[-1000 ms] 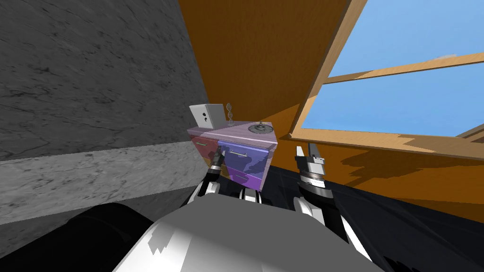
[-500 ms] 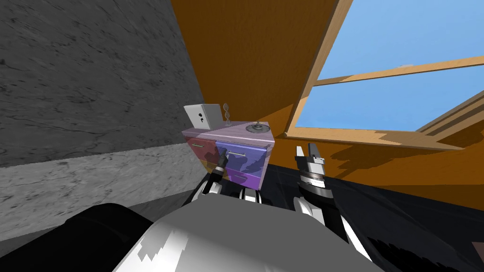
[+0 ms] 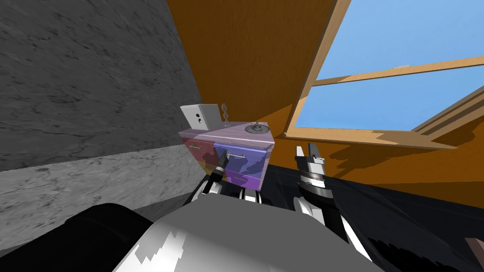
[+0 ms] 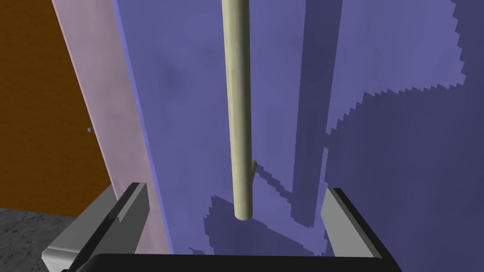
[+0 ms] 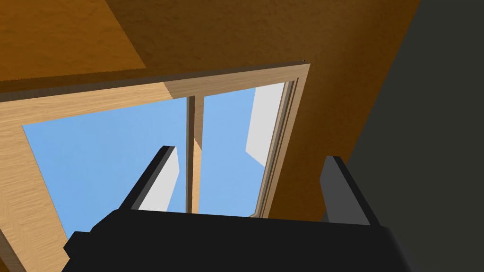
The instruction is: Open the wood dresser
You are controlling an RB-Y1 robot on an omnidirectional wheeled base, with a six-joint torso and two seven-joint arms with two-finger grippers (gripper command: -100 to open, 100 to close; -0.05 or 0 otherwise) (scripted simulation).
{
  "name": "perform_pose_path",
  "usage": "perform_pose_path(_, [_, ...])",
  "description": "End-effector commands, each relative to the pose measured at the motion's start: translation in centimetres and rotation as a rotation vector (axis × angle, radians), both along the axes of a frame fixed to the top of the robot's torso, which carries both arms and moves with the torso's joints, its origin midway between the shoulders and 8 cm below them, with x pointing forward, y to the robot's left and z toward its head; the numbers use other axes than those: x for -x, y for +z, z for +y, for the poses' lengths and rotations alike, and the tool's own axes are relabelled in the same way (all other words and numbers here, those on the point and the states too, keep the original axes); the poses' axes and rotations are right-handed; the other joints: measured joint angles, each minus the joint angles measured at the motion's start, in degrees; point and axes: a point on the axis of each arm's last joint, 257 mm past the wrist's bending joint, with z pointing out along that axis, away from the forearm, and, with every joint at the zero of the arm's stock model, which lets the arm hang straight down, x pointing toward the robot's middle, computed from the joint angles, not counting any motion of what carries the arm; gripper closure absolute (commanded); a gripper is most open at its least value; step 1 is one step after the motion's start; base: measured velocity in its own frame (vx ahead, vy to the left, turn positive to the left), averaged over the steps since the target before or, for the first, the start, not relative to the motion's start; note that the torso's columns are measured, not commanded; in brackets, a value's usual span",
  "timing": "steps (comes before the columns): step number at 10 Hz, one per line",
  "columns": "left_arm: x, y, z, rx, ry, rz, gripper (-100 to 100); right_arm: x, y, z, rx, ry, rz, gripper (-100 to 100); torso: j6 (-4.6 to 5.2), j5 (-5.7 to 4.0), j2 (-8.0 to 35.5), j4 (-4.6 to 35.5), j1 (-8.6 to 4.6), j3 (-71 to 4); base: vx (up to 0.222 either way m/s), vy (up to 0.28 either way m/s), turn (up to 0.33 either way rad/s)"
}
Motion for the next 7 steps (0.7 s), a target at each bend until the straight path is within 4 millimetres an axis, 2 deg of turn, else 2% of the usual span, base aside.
perform_pose_path(1, [-0.1,-0.4,-0.1,0.0,0.0,0.002,100,0.0,0.0,0.0,0.0,0.0,0.0,0,0.0,0.01,0.4,0.1,0.05,0.2,-0.032,0.01,0.004])
perform_pose_path(5, [1.0,0.7,-0.3,0.0,-0.014,-0.006,100,0.0,0.0,0.0,0.0,0.0,0.0,0,0.01,-0.03,0.4,0.2,-0.03,0.3,-0.18,0.016,0.03])
perform_pose_path(7, [1.5,0.1,-0.4,-0.001,-0.017,0.009,100,0.0,0.0,0.0,0.0,0.0,0.0,0,0.03,-0.15,-0.2,0.2,-0.17,-0.1,-0.111,0.015,0.022])
